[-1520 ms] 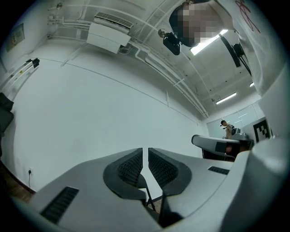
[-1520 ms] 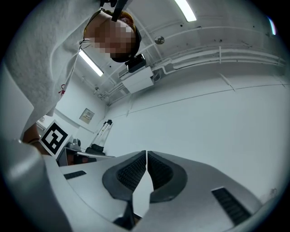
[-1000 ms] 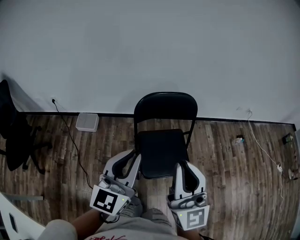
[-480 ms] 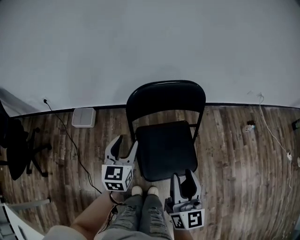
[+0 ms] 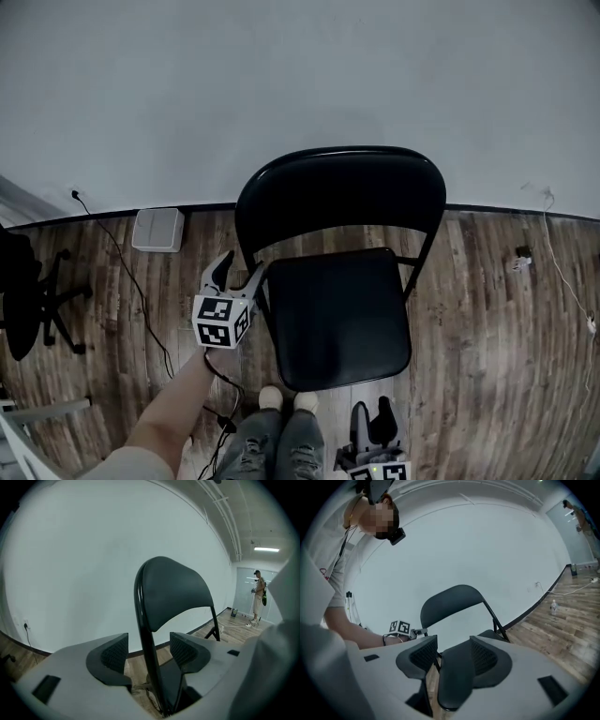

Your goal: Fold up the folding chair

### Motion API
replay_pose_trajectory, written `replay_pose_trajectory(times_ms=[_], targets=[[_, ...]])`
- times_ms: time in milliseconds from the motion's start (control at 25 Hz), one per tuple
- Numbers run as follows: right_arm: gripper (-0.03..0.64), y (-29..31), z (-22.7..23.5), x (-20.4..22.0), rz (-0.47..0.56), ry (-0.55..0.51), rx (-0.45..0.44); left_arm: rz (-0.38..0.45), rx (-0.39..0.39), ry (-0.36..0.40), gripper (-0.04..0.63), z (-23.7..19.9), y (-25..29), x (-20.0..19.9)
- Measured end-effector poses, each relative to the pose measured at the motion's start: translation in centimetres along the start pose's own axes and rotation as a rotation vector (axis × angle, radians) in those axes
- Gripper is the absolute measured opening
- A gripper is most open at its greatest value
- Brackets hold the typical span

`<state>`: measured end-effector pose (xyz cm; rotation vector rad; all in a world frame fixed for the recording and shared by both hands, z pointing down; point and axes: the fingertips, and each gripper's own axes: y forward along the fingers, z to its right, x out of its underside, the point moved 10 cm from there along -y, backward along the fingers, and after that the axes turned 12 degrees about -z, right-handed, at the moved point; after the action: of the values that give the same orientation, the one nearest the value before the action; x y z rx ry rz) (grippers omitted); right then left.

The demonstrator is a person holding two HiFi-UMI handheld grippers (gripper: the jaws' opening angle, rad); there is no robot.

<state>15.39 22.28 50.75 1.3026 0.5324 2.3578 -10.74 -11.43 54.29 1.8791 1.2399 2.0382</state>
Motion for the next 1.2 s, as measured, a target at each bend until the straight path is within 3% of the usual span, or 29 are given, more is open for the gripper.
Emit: replay_pose_trajectory(times_ms=[240, 480, 600, 640, 720, 800, 1040, 1200], targets=[[0.199, 1.3, 3.7, 6.5, -0.116, 0.15, 0.062, -0.049, 0.112, 0.072, 0.275, -0.9, 3.0, -0.7], [0.199, 3.0, 8.4, 13.9, -0.176, 0.446, 0.06, -0.072, 0.154, 0.139, 0.275, 0.4, 6.1, -2.4], [0.199, 4.5, 9.1, 15.5, -0.136, 0.641, 0.001, -0.03, 0.07, 0.077, 0.259, 0.3, 6.7, -2.9], [0.201, 5.4, 9.1, 15.7, -0.101, 0.707, -0.039, -0.004, 0.005, 0.049, 0.208, 0.1, 6.7, -3.1], [0.218, 6.8, 9.1, 16.0, -0.064, 0.756, -0.092, 0.039, -0.124, 0.019, 0.04, -0.2, 6.9, -3.4], [0.23, 7.5, 9.1, 16.2, -0.068, 0.754, -0.106, 0.06, -0.172, 0.016, 0.033, -0.1, 6.8, -3.4], [0.251, 10.3, 8.9, 16.1, -0.04, 0.794, -0.192, 0.061, -0.188, -0.008, 0.026, 0.2, 6.7, -3.3], [0.265, 11.1, 8.9, 17.7, 0.017, 0.844, -0.125, 0.073, -0.195, -0.018, 0.026, 0.2, 6.7, -3.5]])
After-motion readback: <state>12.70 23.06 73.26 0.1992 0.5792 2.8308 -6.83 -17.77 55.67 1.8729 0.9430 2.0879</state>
